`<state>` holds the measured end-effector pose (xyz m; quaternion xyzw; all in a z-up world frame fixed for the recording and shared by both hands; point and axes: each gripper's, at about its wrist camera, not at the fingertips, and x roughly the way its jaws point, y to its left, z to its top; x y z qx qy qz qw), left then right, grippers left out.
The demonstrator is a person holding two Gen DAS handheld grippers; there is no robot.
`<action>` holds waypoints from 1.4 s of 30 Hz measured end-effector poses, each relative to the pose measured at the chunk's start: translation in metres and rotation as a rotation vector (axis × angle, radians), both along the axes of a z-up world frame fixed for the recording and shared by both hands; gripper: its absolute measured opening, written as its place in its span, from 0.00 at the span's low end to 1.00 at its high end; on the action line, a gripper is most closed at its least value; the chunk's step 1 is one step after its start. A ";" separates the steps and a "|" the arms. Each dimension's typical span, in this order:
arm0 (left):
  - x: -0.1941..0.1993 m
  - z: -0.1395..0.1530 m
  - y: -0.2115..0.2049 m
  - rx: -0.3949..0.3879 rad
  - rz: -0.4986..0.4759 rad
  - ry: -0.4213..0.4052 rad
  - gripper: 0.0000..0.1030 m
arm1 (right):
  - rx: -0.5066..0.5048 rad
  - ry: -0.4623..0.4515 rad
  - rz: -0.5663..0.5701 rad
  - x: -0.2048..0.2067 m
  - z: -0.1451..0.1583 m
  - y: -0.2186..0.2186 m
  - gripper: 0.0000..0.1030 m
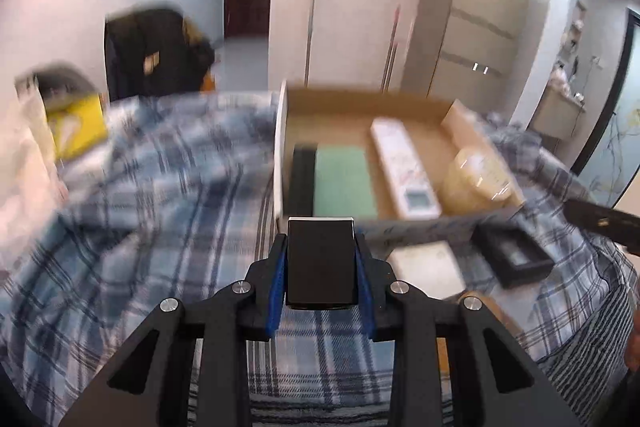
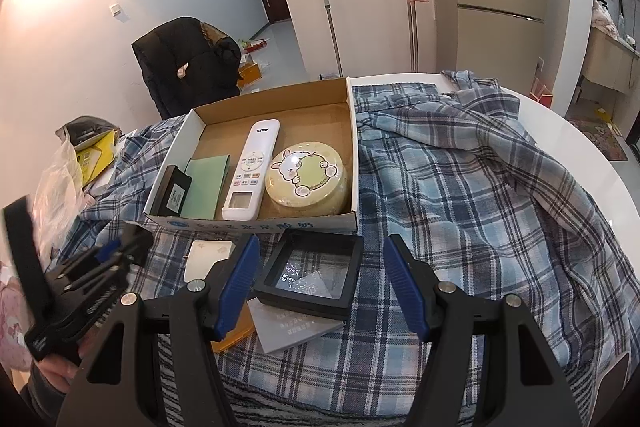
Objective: Organize rigid objects
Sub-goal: 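Grasp the black plug adapter with the left tool while the right tool approaches the black frame, then lift the black adapter with the left tool while the right tool grasps the black square frame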
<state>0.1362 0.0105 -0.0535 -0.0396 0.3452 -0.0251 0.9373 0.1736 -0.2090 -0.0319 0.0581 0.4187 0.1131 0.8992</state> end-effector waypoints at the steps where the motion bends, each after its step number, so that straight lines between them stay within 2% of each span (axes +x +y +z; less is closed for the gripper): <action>1: -0.005 0.005 -0.003 0.014 -0.006 -0.046 0.32 | 0.000 0.001 0.000 0.000 -0.001 0.000 0.61; 2: -0.013 0.011 -0.007 0.029 -0.024 -0.104 0.32 | -0.002 0.003 0.000 0.000 -0.001 0.001 0.61; 5: -0.022 0.019 -0.010 0.047 -0.039 -0.183 0.32 | -0.011 0.018 0.004 0.002 -0.007 0.005 0.61; 9: -0.021 0.021 -0.011 0.073 -0.004 -0.204 0.32 | -0.025 0.064 0.012 0.007 -0.019 0.011 0.61; 14: -0.020 0.019 -0.006 0.066 0.027 -0.184 0.32 | -0.003 0.204 -0.019 0.024 -0.037 0.013 0.61; 16: -0.020 0.018 -0.004 0.058 0.037 -0.178 0.32 | 0.013 0.221 -0.043 0.028 -0.039 0.015 0.67; 18: -0.019 0.017 -0.002 0.054 0.046 -0.173 0.32 | 0.003 0.205 -0.079 0.029 -0.040 0.018 0.84; 19: -0.019 0.017 -0.002 0.054 0.052 -0.173 0.32 | -0.013 0.198 -0.096 0.029 -0.041 0.020 0.84; 23: -0.019 0.017 0.000 0.051 0.057 -0.176 0.32 | -0.129 0.183 -0.094 0.034 -0.043 0.034 0.84; 25: -0.020 0.017 0.000 0.052 0.057 -0.177 0.32 | -0.140 0.191 -0.100 0.036 -0.047 0.035 0.84; 29: -0.019 0.017 0.000 0.052 0.058 -0.172 0.32 | -0.249 0.096 -0.136 0.035 -0.046 0.045 0.84; 32: -0.020 0.018 0.000 0.049 0.060 -0.171 0.32 | -0.203 0.148 -0.117 0.040 -0.052 0.045 0.84; 36: -0.018 0.017 0.002 0.042 0.060 -0.160 0.32 | -0.195 0.196 -0.136 0.046 -0.061 0.042 0.83; 37: -0.018 0.017 0.003 0.039 0.064 -0.158 0.32 | -0.175 0.214 -0.135 0.047 -0.064 0.042 0.81; 38: -0.017 0.017 0.003 0.036 0.065 -0.156 0.32 | -0.157 0.235 -0.132 0.048 -0.066 0.040 0.70; 39: -0.017 0.017 0.004 0.034 0.066 -0.153 0.32 | -0.154 0.248 -0.131 0.048 -0.068 0.040 0.67; 42: -0.016 0.016 0.005 0.031 0.069 -0.152 0.32 | -0.151 0.238 -0.122 0.041 -0.062 0.038 0.67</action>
